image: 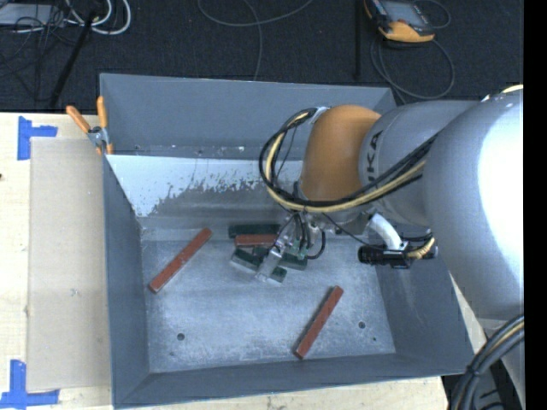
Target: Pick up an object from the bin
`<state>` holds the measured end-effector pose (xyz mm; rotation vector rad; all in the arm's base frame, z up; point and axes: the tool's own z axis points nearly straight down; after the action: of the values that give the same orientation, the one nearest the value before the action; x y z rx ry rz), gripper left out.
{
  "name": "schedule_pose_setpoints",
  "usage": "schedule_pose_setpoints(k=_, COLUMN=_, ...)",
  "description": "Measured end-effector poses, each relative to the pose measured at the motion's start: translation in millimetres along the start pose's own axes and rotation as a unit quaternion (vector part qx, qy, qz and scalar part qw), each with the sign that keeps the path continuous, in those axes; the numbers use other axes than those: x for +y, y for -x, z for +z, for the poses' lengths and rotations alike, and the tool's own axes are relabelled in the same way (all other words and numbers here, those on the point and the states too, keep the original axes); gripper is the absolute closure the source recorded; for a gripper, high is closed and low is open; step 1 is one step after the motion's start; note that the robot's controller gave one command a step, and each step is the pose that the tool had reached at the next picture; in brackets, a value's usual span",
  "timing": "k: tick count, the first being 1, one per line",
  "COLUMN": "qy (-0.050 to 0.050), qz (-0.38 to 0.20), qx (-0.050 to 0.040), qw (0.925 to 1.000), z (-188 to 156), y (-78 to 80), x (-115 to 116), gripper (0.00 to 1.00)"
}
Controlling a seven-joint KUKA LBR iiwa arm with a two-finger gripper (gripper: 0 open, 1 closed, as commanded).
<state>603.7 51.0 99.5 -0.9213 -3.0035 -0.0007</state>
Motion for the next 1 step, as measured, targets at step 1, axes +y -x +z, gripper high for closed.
schedule_pose_setpoints(k=1, qy=0.000, qz=0.061, qx=-0.0003, qw=0.9981, z=30.0, y=5.7, x=-2.5, gripper=0.00)
